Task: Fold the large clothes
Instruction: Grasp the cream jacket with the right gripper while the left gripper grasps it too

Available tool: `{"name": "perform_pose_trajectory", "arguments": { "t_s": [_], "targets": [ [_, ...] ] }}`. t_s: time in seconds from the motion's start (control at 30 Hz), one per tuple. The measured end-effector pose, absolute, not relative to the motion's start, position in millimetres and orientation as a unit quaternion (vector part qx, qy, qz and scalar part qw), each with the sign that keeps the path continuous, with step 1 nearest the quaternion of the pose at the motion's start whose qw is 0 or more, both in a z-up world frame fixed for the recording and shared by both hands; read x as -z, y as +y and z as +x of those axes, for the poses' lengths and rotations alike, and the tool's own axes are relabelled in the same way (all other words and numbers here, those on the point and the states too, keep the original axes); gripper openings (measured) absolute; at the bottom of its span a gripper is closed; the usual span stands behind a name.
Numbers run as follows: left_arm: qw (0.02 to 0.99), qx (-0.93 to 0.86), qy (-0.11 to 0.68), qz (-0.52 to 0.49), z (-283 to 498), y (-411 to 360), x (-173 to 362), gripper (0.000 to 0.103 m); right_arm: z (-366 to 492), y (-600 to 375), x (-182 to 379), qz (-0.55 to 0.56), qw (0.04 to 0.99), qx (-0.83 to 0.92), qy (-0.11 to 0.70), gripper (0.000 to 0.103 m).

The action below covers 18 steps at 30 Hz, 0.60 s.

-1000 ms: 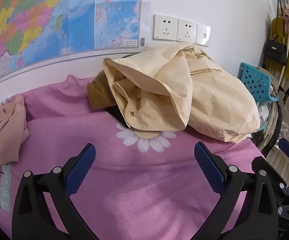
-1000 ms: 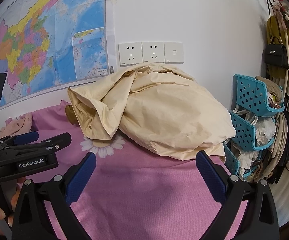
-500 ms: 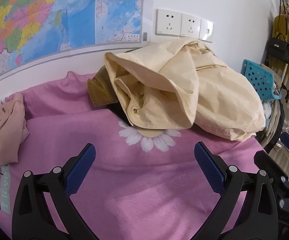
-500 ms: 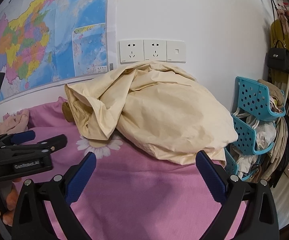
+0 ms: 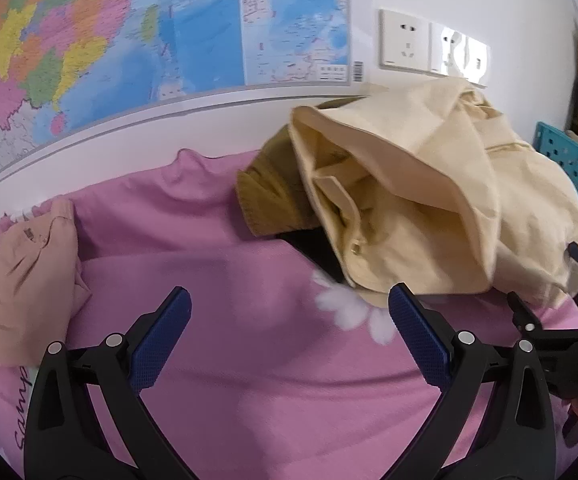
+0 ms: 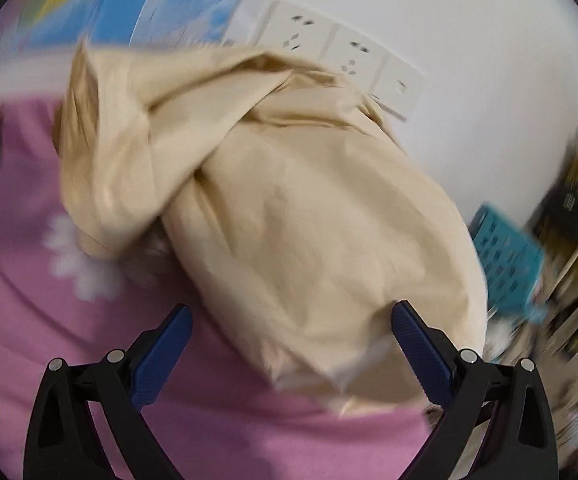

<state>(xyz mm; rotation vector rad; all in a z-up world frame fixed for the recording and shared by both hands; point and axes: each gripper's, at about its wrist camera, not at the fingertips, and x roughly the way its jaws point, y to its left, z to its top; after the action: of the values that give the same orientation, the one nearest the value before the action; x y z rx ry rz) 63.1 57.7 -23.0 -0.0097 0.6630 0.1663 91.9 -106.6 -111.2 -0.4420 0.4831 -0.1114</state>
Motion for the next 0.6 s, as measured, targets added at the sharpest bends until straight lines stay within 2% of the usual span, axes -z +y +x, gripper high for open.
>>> {"name": "perform_pose_trajectory", "arguments": {
  "t_s": [0.07, 0.1, 0.13, 0.17, 0.2, 0.23, 0.47, 0.6],
  "targets": [
    [0.942, -0.085, 0.325, -0.003, 67.9, 62.3, 23.4, 0.098, 103.1, -97.4, 118.8, -0.263, 0.935, 0.068, 0.23, 0.083],
    [0.942, -0.088, 0.324, 0.0, 70.3, 65.4, 23.7, 0.098, 105.1, -96.2, 119.3, -0.273, 0.932, 0.069, 0.226, 0.061],
    [0.942, -0.09, 0.324, 0.002, 72.2, 67.1, 23.7, 0.098, 108.6, -96.4, 117.2, -0.283, 0.93, 0.069, 0.226, 0.05],
    [0.942, -0.091, 0.325, 0.003, 74.4, 69.1, 23.6, 0.098, 108.5, -99.6, 112.6, -0.277, 0.931, 0.064, 0.228, 0.028],
    [0.941, -0.093, 0.324, 0.004, 76.3, 71.4, 23.1, 0.098, 107.6, -105.6, 103.2, -0.265, 0.936, 0.059, 0.226, 0.012],
    [0.943, -0.095, 0.32, 0.007, 78.6, 75.9, 21.9, 0.098, 105.1, -112.6, 92.3, -0.246, 0.942, 0.054, 0.222, 0.007],
    [0.953, -0.082, 0.291, 0.02, 94.1, 89.1, 12.6, 0.098, 65.9, -190.0, -27.8, -0.074, 0.985, -0.017, 0.154, 0.005],
    [0.963, -0.043, 0.26, 0.062, 99.6, 74.4, 8.4, 0.098, 65.5, -204.8, -75.6, -0.059, 0.989, -0.041, 0.132, 0.005]
  ]
}}
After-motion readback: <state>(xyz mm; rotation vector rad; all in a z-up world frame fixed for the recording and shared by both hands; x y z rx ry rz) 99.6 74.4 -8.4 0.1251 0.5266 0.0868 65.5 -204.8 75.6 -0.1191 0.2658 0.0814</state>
